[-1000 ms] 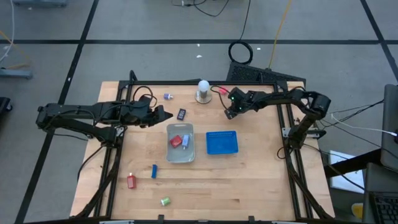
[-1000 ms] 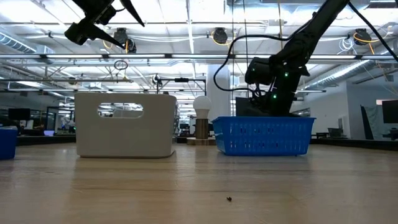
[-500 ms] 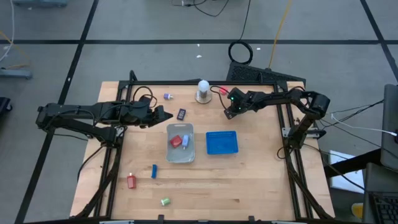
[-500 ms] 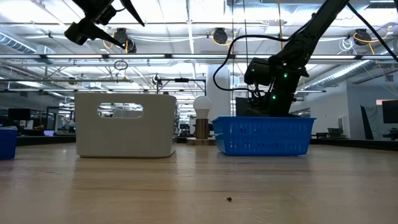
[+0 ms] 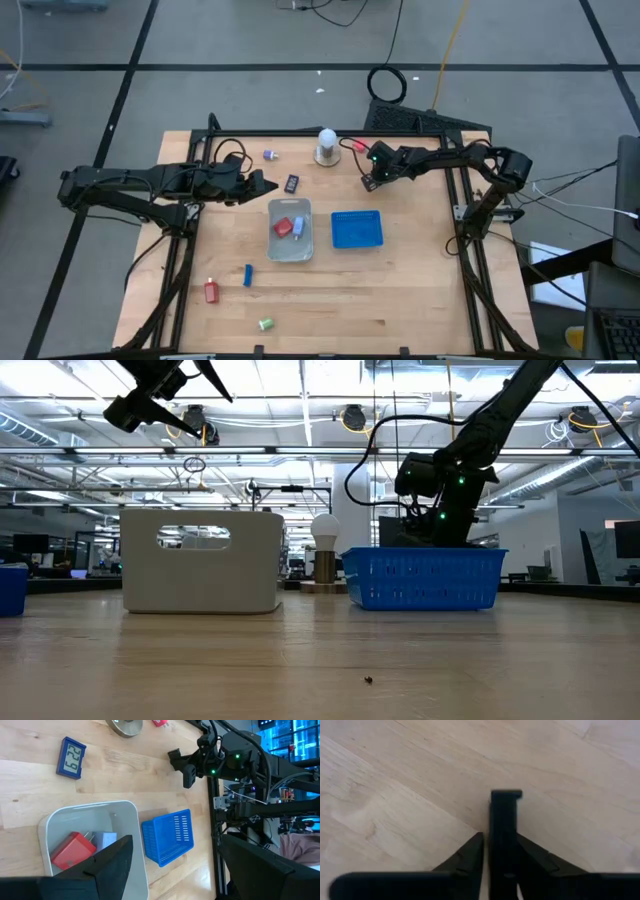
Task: Pick & Place Office items
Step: Put the black digital clock into the blue bin
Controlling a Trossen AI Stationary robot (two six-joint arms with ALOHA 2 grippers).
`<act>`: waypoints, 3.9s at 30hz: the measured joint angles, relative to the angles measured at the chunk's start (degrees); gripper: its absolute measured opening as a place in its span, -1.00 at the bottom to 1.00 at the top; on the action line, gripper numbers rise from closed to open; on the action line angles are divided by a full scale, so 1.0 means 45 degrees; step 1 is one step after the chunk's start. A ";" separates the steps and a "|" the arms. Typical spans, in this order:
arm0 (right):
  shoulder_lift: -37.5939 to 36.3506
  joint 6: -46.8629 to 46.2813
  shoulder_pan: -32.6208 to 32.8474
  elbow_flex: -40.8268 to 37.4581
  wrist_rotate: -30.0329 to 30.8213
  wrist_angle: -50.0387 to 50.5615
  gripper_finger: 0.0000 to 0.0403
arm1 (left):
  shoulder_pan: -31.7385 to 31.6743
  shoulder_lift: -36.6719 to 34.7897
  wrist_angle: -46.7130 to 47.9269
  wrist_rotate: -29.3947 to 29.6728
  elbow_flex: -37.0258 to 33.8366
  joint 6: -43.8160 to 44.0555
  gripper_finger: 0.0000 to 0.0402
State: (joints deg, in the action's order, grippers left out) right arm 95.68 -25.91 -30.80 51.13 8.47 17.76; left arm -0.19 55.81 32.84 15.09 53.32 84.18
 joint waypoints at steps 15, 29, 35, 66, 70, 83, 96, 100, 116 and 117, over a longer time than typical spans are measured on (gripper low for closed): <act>-0.2607 -0.0356 0.0247 0.0005 0.0060 0.0519 -0.79 | 0.0000 0.0000 0.0024 0.0102 -0.0005 -0.0585 0.52; -0.5077 -0.0670 0.0867 0.0005 -0.0607 0.0797 -0.78 | -0.0024 0.0000 0.0049 0.0340 -0.0005 -0.1020 0.52; -0.5844 -0.0224 0.1353 0.0005 -0.0621 0.0778 -0.77 | -0.0024 0.0000 0.0049 0.0345 -0.0005 -0.1115 0.52; -0.6119 -0.0427 0.4737 0.0019 -0.1947 -0.1800 -0.77 | -0.0024 0.0000 0.0039 0.0345 -0.0005 -0.1345 0.52; -0.6119 -0.0433 0.5235 0.0019 -0.1952 -0.2082 -0.77 | -0.0024 0.0000 0.0034 0.0345 -0.0005 -0.1341 0.52; -0.5970 -0.0745 0.6398 0.0019 -0.1923 -0.2091 -0.77 | -0.0024 0.0000 0.0034 0.0345 -0.0010 -0.1412 0.52; -0.4225 0.0043 0.7035 0.0024 -0.1957 -0.2009 -0.77 | -0.0022 0.0000 0.0031 0.0376 -0.0015 -0.1443 0.52; -0.3795 0.0280 0.7179 0.0024 -0.2010 -0.1989 -0.77 | -0.0024 0.0000 0.0034 0.0517 -0.0015 -0.1452 0.52; -0.2233 0.0694 0.7206 0.0010 -0.1913 -0.2068 -0.77 | -0.0019 0.0010 0.0039 0.0594 -0.0015 -0.1564 0.52; -0.2105 0.0695 0.7206 0.0015 -0.1913 -0.2111 -0.77 | -0.0019 0.0010 0.0039 0.0629 -0.0015 -0.1566 0.52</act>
State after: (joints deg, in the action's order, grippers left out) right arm 86.20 -22.79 1.63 51.20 -0.14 8.26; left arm -0.27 55.86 33.01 17.92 53.25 77.13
